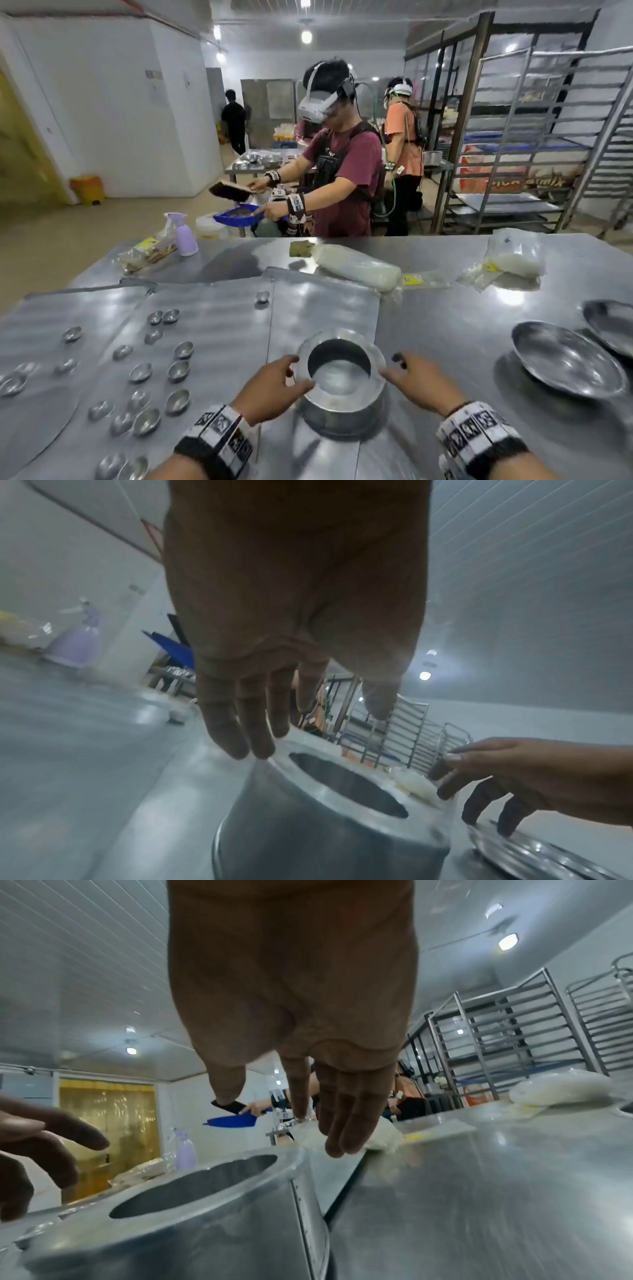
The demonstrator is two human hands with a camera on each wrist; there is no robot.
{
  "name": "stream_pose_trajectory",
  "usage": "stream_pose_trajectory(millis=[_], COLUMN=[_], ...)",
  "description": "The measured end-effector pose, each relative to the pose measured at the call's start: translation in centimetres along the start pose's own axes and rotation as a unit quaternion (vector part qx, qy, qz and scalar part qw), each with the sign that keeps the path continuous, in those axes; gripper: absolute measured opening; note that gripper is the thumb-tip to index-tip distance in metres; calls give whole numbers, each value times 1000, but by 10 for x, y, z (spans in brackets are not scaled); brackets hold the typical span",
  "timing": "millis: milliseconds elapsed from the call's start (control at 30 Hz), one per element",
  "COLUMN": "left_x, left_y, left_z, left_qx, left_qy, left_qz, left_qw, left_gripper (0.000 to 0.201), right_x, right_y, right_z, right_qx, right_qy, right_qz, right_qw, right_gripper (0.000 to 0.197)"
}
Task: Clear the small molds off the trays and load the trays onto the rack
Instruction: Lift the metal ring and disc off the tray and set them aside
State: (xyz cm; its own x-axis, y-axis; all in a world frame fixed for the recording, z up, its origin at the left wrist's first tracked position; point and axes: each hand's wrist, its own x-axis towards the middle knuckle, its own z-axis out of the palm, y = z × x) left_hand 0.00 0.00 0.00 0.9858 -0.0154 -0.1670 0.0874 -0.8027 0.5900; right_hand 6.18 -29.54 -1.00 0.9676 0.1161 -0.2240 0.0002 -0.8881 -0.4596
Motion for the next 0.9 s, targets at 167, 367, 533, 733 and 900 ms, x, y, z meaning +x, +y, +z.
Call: stream_pose_trajectory(millis=[167, 367, 533, 733, 900], left_x=[30, 47, 53, 45, 37], left_y=[-6, -16, -25, -23, -16], left_z=[25, 43, 55, 56, 49], left_qx=[-58, -188, -259, -303, -281], left_qy=[4, -15, -22, 6, 86], left_qz=[-63, -106, -132, -113, -67], left_qw=[996, 976, 956, 946, 954], left_gripper=[92, 71, 69, 62, 83], right_x=[19, 39, 40, 27, 22], right_y=[2, 18, 18, 14, 12], right_z=[18, 52, 59, 58, 48], right_qx=[43, 147, 203, 238, 272], right_qy=[-27, -84, -86, -67, -5], right_qz=[42, 40, 28, -8, -30], right_qw=[998, 985, 975, 969, 962], right_gripper=[83, 58, 51, 49, 66])
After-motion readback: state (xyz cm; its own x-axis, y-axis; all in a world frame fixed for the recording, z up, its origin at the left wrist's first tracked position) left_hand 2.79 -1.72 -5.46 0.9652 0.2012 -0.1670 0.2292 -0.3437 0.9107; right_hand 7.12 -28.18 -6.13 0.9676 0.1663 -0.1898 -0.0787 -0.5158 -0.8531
